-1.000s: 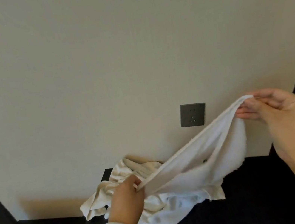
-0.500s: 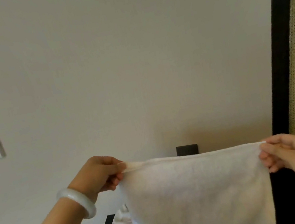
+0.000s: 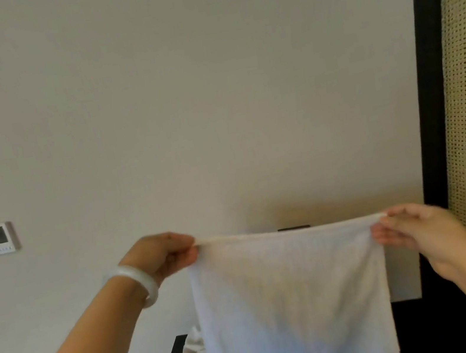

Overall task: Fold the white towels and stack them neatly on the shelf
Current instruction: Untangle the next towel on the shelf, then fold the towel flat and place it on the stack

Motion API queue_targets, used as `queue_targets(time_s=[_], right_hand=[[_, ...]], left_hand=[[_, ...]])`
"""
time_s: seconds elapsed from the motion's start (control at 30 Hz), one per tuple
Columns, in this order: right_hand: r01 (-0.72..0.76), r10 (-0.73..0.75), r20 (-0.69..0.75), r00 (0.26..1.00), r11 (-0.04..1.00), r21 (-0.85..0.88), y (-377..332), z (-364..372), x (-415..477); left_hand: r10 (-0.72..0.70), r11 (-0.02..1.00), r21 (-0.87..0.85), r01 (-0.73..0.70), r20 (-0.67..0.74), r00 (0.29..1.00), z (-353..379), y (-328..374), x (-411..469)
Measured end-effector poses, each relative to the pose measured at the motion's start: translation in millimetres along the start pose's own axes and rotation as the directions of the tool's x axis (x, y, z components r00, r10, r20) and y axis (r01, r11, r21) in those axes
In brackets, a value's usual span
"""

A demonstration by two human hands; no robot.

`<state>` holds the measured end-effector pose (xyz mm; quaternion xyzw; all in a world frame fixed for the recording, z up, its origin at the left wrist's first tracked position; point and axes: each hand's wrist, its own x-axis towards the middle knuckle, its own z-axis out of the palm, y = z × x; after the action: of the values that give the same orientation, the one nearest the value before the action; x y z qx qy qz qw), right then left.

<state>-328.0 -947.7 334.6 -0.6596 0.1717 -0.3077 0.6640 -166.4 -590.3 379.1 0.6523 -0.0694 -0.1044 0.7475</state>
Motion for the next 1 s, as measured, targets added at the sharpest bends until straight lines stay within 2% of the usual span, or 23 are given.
queue_targets(time_s=[0.1,0.2,0.27,0.33,0.4,0.5,0.63,0.8,0.9,0.97,1.0], right_hand=[[0.170,-0.168,-0.031,0.985,0.981,0.092,-33,-2,-9],[0.236,-0.234,-0.025,0.972,0.967,0.101,-39,-13,-51],[0.145,-0.144,-0.020,0.989,0.989,0.039,-8,-24,-72],[-0.034,0.034,0.000,0.999,0.999,-0.032,43,-35,-89],[-0.238,0.239,-0.009,0.971,0.962,-0.133,97,-43,-108],[-0.452,0.463,-0.031,0.886,0.849,-0.274,164,-54,-137],[-0.544,0.562,-0.116,0.819,0.696,-0.469,213,-68,-162],[-0.496,0.584,-0.107,0.805,0.563,-0.661,226,-81,-171],[-0.467,0.662,-0.076,0.746,0.438,-0.768,223,-82,-173],[-0.384,0.683,-0.102,0.723,0.276,-0.881,218,-73,-171],[-0.278,0.638,-0.116,0.761,0.159,-0.948,216,-66,-170]], left_hand=[[0.216,0.975,-0.042,-0.217,-0.023,0.976,5,30,-18],[0.277,0.961,0.017,-0.277,-0.016,0.961,-3,24,-51],[0.197,0.976,0.087,-0.198,0.023,0.980,-13,-13,-67],[0.035,0.988,0.152,-0.037,0.020,0.999,-23,-70,-77],[-0.137,0.966,0.221,0.138,-0.019,0.990,-30,-135,-87],[-0.353,0.861,0.367,0.352,-0.067,0.933,-36,-223,-103],[-0.471,0.734,0.507,0.452,-0.099,0.877,-40,-291,-127],[-0.544,0.653,0.566,0.503,-0.112,0.832,-45,-307,-141],[-0.597,0.566,0.670,0.480,-0.068,0.800,-48,-303,-147],[-0.570,0.474,0.788,0.394,-0.067,0.819,-43,-300,-148],[-0.498,0.392,0.871,0.297,-0.071,0.864,-38,-300,-147]])
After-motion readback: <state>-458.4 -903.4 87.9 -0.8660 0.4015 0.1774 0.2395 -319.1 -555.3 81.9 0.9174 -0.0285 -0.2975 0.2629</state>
